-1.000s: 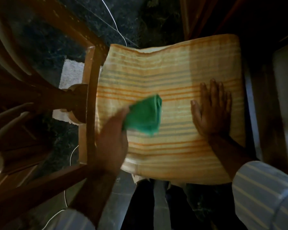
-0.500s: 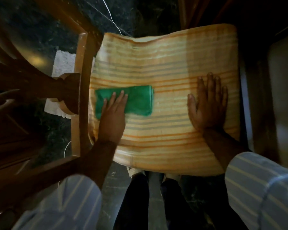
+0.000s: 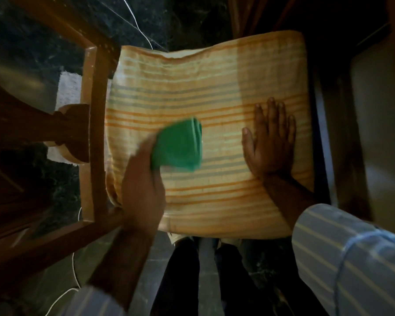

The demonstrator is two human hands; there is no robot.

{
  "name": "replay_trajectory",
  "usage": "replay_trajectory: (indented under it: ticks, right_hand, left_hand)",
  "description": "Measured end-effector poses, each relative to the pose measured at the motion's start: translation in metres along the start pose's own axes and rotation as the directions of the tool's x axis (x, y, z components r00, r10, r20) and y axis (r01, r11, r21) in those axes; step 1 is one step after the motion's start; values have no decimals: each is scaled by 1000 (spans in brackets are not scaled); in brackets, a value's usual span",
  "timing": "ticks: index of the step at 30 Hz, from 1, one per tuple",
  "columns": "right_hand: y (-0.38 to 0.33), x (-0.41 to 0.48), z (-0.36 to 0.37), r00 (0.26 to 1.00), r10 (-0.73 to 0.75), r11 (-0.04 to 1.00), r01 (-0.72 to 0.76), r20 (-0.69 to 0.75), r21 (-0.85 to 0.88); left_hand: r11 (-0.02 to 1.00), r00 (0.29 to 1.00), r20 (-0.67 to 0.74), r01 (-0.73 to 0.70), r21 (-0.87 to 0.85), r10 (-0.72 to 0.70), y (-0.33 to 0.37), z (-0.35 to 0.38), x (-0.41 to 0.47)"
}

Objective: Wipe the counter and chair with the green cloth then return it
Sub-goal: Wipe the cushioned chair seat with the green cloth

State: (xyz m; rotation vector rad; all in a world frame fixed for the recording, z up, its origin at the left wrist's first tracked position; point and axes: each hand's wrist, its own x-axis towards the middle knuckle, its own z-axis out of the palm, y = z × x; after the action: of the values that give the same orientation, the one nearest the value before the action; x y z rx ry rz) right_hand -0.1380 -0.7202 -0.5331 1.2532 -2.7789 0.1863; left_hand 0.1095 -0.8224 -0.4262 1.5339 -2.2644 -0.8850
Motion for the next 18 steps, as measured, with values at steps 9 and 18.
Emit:
replay_trajectory:
  ticks: [9, 18]
  right_hand:
    - [1, 0, 2, 1000, -19, 1000, 18, -23, -17]
    - [1, 0, 3, 1000, -15, 999, 16, 7, -52]
  left_hand:
    - [891, 920, 313, -333, 309, 236, 30, 99, 149]
    - [719, 775, 476, -600, 350, 415, -23, 90, -8]
